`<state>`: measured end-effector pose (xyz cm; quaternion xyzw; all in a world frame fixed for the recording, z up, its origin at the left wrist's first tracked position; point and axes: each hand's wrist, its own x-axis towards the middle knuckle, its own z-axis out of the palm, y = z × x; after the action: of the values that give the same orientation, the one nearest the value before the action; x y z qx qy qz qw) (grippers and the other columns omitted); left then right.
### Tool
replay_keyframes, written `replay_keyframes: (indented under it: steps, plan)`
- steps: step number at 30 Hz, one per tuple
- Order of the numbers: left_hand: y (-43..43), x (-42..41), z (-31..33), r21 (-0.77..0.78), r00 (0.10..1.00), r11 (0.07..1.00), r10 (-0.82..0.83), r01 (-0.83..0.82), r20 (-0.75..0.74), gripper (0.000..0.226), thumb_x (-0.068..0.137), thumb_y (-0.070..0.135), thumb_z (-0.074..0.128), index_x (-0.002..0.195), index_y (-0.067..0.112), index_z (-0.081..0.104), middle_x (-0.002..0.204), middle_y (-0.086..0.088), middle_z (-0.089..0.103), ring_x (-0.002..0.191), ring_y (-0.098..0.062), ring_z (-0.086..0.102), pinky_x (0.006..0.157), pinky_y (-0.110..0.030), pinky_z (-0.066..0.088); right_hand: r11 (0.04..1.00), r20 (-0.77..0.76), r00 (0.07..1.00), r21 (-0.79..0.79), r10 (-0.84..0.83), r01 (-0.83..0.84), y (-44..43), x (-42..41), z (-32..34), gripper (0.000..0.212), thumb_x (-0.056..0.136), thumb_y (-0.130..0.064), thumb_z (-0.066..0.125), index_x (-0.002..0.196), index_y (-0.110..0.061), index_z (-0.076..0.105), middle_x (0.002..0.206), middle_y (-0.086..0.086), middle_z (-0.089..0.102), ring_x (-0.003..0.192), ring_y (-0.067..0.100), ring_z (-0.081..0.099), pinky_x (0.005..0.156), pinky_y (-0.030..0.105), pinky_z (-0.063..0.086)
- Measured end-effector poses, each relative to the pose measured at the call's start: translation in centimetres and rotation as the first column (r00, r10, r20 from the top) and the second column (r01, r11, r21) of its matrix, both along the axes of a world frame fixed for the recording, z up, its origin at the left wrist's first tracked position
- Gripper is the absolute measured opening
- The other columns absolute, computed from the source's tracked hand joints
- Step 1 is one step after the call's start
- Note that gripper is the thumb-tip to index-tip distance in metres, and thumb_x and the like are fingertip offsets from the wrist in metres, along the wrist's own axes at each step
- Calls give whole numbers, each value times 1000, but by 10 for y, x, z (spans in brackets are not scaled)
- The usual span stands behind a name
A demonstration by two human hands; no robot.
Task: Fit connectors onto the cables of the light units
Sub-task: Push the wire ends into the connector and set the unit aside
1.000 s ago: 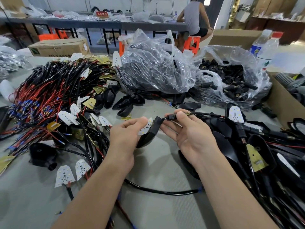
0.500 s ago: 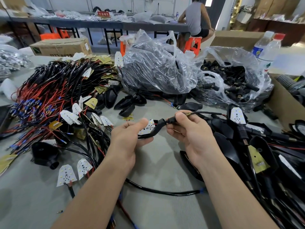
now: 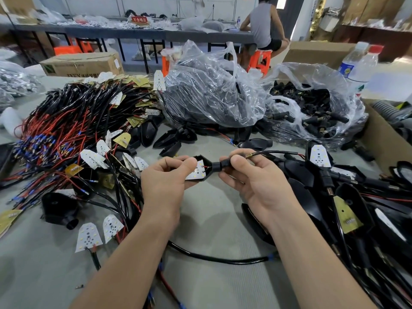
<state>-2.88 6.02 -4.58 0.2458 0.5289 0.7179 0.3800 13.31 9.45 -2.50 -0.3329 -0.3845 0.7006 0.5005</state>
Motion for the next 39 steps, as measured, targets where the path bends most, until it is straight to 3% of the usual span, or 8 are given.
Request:
replay_keyframes:
  steps: [5, 9, 14, 17, 21, 28, 35, 39]
  plan:
    - [-2, 1, 3, 100, 991, 991, 100, -91, -90, 28, 76, 4, 86, 57, 19, 72, 82, 0, 78, 73, -12, 75, 57, -19, 57, 998, -91, 994, -6, 61, -62, 0, 1, -1, 15, 82, 6, 66, 90, -6, 69, 94, 17, 76, 87, 27, 73, 77, 38, 63]
    - [-1, -2, 0, 120, 984, 983, 148, -136, -97, 24, 75, 6, 87, 60, 18, 74, 82, -3, 78, 71, -13, 75, 57, -20, 57, 990, -36, 990, 26, 137, -137, -1, 5, -1, 20, 67, 1, 72, 83, -10, 76, 95, 18, 76, 87, 30, 74, 75, 39, 63]
    - [0, -1, -1, 104, 987, 984, 149, -143, -55, 20, 76, 4, 87, 64, 13, 73, 80, -4, 78, 69, -15, 75, 56, -24, 58, 981, 37, 985, 92, 168, -171, -1, 10, -2, 26, 79, 12, 68, 84, -10, 79, 98, 20, 75, 90, 31, 74, 78, 39, 62]
    - [-1, -1, 0, 114, 987, 984, 144, -135, -72, 19, 76, 5, 87, 65, 11, 72, 80, -4, 78, 70, -15, 75, 56, -24, 58, 989, -5, 991, 76, 131, -130, -2, 7, -1, 19, 69, 5, 73, 83, -8, 77, 92, 20, 75, 86, 31, 74, 77, 39, 62]
    - [-2, -1, 2, 119, 990, 987, 120, -111, -69, 22, 77, 6, 86, 62, 14, 72, 81, -4, 78, 71, -17, 75, 57, -27, 59, 996, 26, 999, 79, 25, -27, -7, -2, -1, 19, 84, 13, 68, 87, -5, 73, 85, 17, 74, 83, 30, 73, 81, 40, 64]
    - [-5, 6, 2, 106, 995, 991, 85, -80, -46, 26, 79, 2, 84, 60, 14, 71, 79, -2, 78, 67, -16, 74, 55, -26, 58, 993, 111, 993, 114, -32, 20, -14, -12, 0, 17, 85, 12, 70, 88, -5, 72, 79, 16, 73, 75, 23, 71, 78, 38, 64]
    - [-4, 3, 10, 100, 997, 993, 72, -68, -32, 14, 83, 7, 81, 87, 20, 81, 87, -1, 79, 80, -14, 75, 66, -26, 59, 958, 132, 972, 240, -194, 159, -8, -8, 5, 20, 84, 13, 70, 88, -7, 74, 74, 14, 74, 71, 22, 70, 77, 36, 63]
    - [-6, -4, 14, 15, 981, 983, -186, 185, 55, 22, 95, 12, 67, 86, 22, 84, 92, -4, 80, 81, -13, 77, 62, -25, 59, 939, 120, 968, 294, -221, 178, -7, -5, 4, 22, 85, 12, 70, 90, -9, 74, 77, 22, 70, 73, 26, 66, 79, 38, 61]
